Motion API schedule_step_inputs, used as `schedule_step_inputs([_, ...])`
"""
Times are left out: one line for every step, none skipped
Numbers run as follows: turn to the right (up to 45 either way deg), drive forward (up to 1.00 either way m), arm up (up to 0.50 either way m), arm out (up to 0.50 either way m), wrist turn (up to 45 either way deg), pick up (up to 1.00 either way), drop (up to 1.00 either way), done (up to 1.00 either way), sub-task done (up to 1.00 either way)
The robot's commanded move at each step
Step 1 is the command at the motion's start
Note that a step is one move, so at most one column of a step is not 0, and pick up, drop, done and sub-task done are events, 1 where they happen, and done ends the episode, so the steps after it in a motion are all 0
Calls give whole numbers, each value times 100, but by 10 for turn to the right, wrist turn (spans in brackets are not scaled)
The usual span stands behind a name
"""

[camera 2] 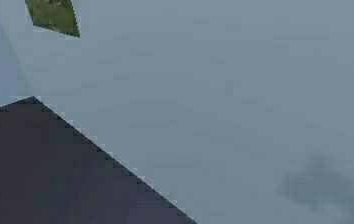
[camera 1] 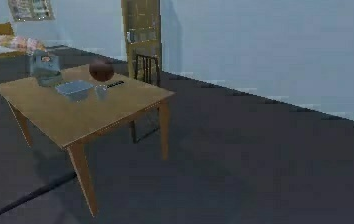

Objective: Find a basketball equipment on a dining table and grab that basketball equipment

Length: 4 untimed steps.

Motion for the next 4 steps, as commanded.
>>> schedule_step_inputs([-120, 0, 0, 0, 0, 0, 0, 0, 0])
schedule_step_inputs([0, 30, 0, 0, 0, 0, 0, 0, 0])
schedule_step_inputs([-300, 0, 0, 0, 0, 0, 0, 0, 0])
schedule_step_inputs([0, 5, 0, 0, 0, 0, 0, 0, 0])
